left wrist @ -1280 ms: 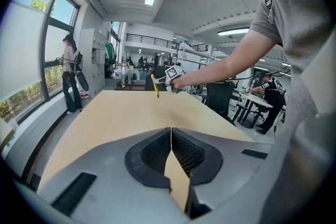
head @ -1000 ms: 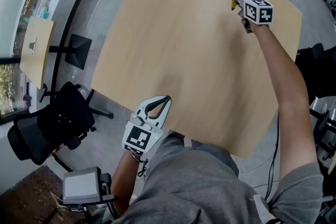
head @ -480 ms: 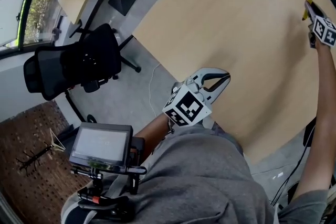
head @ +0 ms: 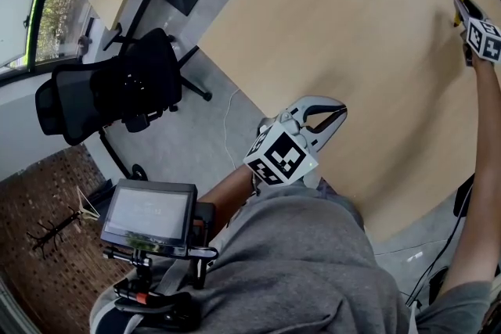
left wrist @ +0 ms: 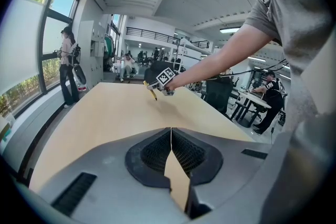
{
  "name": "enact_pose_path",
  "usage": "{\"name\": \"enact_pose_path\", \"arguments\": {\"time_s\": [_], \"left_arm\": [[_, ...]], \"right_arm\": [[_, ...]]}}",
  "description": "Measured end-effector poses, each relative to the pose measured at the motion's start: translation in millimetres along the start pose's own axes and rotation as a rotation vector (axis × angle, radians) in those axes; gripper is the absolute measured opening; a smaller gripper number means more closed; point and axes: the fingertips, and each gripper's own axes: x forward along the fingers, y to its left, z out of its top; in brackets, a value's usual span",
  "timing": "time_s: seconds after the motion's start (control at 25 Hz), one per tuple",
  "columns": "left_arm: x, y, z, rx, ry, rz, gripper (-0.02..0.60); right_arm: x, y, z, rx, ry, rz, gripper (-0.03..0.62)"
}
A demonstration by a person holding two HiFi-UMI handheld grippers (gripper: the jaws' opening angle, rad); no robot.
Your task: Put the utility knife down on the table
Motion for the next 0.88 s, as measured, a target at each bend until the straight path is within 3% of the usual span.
{"name": "enact_pose_path", "arguments": {"time_s": [0.88], "left_arm": [[-2.4, -5.3, -2.6, -0.002, 0.022, -0.019, 0.006]], "right_arm": [[30.1, 36.1, -9.2, -0.221, 0.082, 0.07, 0.118]]}}
